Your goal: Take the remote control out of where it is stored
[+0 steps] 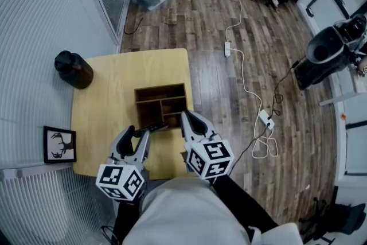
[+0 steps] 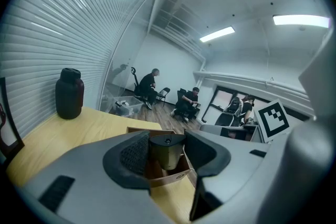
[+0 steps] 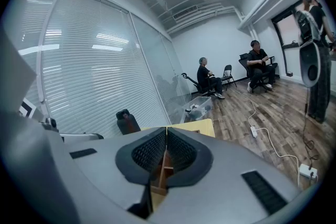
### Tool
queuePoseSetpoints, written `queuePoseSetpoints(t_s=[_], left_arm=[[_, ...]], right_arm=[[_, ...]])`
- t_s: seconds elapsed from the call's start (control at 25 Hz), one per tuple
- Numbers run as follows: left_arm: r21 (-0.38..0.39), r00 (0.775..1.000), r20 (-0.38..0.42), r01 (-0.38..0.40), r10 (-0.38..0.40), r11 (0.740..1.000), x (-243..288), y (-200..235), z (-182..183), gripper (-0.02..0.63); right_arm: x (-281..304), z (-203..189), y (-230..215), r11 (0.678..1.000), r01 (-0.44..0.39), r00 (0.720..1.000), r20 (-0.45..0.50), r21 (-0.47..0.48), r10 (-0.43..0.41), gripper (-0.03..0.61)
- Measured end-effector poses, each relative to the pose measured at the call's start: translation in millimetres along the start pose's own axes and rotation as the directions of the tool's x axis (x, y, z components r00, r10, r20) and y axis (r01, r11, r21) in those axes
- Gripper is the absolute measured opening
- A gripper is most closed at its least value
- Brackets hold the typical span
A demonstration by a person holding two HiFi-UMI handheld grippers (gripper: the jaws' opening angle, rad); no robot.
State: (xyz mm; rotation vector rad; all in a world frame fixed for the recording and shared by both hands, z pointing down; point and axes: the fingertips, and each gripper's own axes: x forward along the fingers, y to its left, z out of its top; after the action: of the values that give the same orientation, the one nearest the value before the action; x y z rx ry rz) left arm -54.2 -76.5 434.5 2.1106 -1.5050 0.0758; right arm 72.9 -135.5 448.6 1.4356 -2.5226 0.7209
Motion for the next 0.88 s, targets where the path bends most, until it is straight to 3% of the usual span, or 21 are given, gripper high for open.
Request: queuePoseSetpoints(t_s=[0.56,0.88], left_arm=[[-0.004,1.0,0.008,0.001,-0.001,1.0,-3.4,-5.4,3.7,0.212],[-0.001,1.0,0.01,-0.001,0.001,1.0,-3.3,-6.7,3.5,0.212]], right_arm=[[-0.2,0.0,1.1,1.0,-0.005,1.0,-0.01,-0.02,0.005,0.005],[-1.7,2.5,-1.4,0.996,0.019,1.0,-0.012,-0.09,-0.02,0.005]])
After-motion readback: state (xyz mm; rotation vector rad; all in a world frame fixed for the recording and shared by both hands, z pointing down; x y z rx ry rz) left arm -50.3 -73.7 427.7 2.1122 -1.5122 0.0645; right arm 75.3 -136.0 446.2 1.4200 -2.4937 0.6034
